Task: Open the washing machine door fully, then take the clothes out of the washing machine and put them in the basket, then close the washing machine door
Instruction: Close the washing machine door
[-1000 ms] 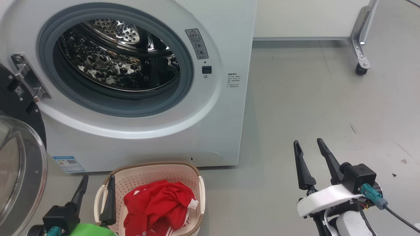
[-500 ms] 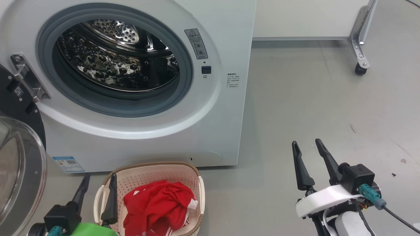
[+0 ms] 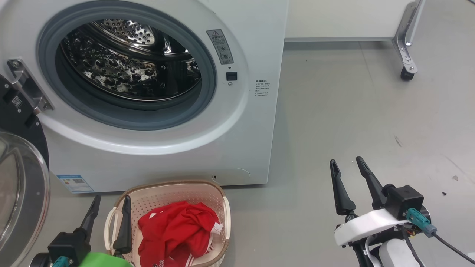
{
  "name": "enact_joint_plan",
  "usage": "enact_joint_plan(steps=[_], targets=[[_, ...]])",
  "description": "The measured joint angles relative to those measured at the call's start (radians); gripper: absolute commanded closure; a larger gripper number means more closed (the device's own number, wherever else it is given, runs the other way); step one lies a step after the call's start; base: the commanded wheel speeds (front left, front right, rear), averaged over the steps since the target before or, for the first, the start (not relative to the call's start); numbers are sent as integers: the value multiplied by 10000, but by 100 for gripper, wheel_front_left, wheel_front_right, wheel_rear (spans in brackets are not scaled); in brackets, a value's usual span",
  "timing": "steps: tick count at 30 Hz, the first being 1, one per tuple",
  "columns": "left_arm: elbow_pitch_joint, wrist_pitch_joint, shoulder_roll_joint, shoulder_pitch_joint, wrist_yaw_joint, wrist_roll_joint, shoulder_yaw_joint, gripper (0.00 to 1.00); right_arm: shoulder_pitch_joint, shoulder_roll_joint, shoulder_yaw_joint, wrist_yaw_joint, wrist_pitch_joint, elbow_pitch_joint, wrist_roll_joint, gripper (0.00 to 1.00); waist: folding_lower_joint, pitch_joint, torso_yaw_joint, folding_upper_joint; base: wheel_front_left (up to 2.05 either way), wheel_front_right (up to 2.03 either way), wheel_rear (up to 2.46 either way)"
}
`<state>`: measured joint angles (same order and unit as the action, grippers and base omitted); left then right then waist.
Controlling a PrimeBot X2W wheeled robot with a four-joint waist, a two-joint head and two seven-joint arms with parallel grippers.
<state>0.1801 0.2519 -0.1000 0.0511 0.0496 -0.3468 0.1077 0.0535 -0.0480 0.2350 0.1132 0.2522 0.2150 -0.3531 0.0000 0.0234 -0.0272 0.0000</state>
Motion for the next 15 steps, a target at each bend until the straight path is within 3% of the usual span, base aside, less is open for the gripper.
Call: enact_joint_plan(steps=[15], targets=[[4,0,0,1,0,2,-4,0,7,6,-46,-2,0,-4,-69,0,0,135,30,0,-60,60,0]])
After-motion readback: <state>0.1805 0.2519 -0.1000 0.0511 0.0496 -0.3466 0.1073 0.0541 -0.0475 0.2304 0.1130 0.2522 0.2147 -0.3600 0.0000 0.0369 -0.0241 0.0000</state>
